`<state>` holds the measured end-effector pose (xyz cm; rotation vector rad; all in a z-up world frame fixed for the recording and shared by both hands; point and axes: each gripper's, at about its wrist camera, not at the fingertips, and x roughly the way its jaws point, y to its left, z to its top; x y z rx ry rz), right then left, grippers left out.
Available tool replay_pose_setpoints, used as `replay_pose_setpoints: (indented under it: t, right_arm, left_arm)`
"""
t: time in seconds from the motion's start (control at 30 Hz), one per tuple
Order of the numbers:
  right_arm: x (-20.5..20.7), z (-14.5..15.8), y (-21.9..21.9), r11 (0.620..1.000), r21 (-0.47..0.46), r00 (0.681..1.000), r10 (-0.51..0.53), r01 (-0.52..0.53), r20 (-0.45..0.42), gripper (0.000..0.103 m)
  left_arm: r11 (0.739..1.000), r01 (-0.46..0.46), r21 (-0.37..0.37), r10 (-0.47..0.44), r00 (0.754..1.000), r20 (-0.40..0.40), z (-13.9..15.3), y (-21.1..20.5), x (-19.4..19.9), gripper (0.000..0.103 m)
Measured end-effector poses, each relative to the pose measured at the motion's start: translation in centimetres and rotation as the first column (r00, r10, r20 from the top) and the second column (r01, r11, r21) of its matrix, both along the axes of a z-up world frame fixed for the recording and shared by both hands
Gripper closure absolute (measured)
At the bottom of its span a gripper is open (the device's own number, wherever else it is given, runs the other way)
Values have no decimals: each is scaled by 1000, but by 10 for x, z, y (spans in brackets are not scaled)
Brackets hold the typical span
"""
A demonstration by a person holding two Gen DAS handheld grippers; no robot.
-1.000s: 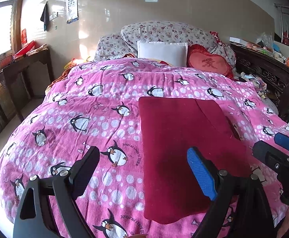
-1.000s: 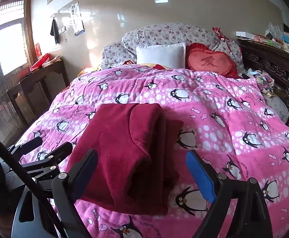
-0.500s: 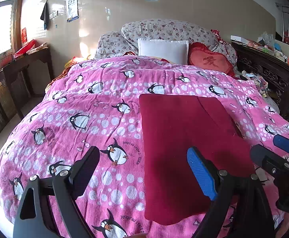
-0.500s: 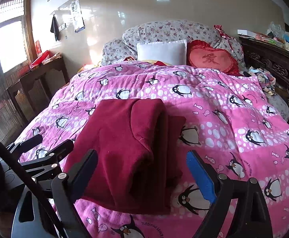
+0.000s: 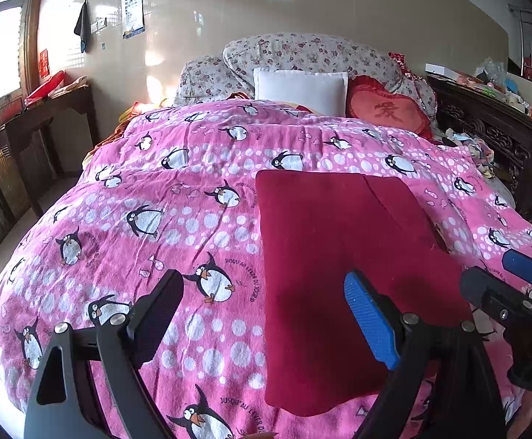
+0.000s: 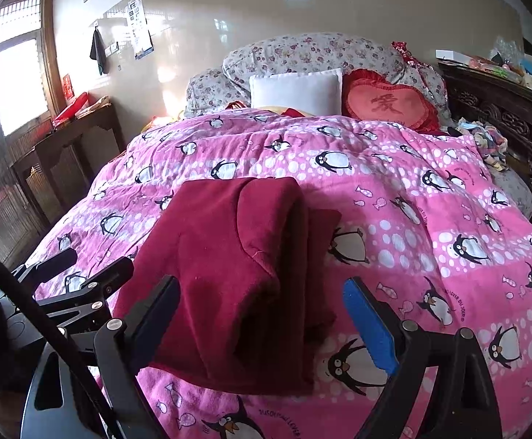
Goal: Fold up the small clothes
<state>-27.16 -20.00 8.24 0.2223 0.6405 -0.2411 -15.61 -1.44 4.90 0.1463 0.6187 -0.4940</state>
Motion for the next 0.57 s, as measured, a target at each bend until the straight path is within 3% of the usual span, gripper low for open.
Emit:
replay_pose_setpoints:
  t: [0.57]
  right_arm:
    - [-4,3,-8,1000,9,1000,-7,7,2,9]
  left_arm:
    - [1000,11,1,-11,999,46,5,-4,-9,14]
